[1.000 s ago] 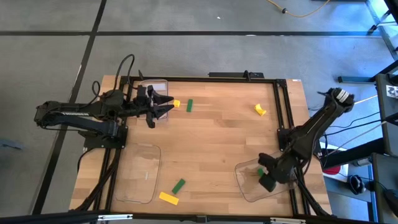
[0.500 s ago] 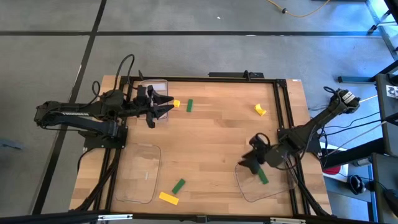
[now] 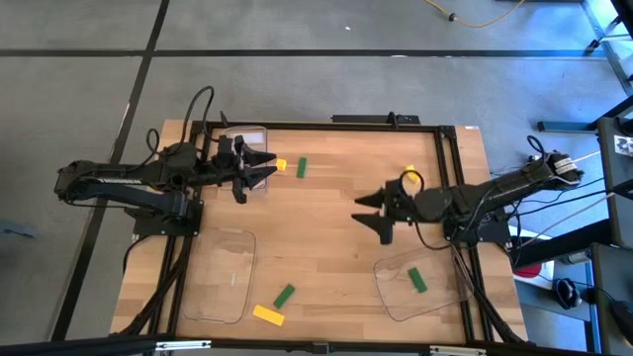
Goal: Sort & place blocks by color
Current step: Put the bottom green block into the bottom right transparent bin
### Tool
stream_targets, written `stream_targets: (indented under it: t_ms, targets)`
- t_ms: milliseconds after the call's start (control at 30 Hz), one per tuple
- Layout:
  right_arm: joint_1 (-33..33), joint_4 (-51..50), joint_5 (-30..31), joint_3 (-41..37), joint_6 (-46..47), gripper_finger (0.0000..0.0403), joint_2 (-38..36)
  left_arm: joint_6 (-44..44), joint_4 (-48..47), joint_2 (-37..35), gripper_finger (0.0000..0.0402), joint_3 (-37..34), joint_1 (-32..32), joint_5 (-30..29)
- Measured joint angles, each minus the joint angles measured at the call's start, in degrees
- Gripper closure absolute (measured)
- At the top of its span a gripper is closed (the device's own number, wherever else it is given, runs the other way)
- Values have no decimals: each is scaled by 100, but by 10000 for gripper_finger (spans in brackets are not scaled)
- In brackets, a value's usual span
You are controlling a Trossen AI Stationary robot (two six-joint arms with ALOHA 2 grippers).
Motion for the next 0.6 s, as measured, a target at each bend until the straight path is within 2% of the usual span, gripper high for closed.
stream_targets:
  t_ms: [133, 333, 500, 600]
  targets:
    - [-417, 745, -470, 0, -793, 122, -2, 0, -2, 0, 216, 0, 0, 0]
    - [-742, 1325, -484, 252, -2359, 122, -4, 0, -2, 0, 216, 0, 0, 0]
    - [-811, 1327, -483, 505, -2999, 122, -7, -1, -1, 1, 216, 0, 0, 0]
    - [-810, 1326, -482, 533, -3007, 122, -7, 0, 0, 0, 216, 0, 0, 0]
